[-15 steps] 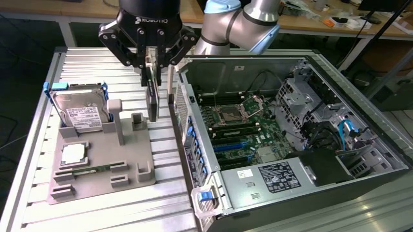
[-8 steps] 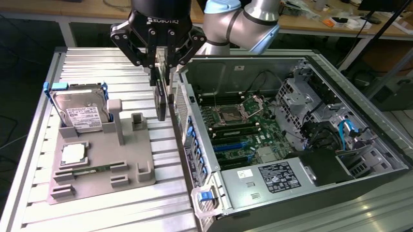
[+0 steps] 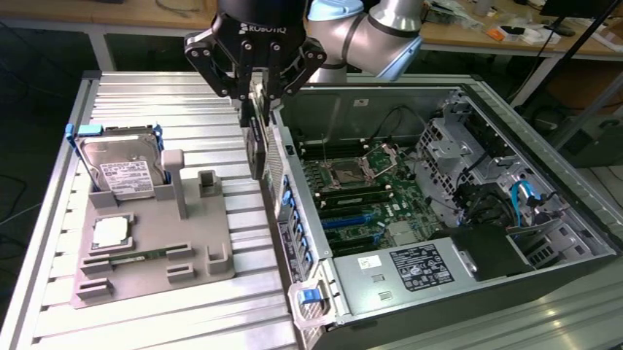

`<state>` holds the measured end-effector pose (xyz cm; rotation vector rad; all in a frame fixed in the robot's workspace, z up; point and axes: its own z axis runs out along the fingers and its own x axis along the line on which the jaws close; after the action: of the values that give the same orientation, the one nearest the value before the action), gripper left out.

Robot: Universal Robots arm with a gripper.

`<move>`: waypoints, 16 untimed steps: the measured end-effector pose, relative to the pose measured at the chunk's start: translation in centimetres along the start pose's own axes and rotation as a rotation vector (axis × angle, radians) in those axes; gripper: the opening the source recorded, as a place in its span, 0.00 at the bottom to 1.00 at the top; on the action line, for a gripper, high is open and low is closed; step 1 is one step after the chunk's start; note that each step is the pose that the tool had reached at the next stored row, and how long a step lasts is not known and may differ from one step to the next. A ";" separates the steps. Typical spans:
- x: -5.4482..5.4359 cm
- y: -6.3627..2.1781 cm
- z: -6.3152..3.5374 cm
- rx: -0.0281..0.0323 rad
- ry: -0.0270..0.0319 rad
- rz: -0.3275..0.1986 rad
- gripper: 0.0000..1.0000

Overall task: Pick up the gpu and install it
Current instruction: 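Pick up the gpu and move the gpu toward the slot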

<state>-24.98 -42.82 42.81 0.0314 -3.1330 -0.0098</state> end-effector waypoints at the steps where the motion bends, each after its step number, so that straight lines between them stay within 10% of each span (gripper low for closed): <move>1: -0.2 0.00 0.00 0.0000 0.0000 0.000 0.27; 16: -3.0 -0.06 -0.02 0.0002 0.0000 0.000 0.27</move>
<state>-22.03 -42.82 42.80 0.0313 -3.1331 -0.0096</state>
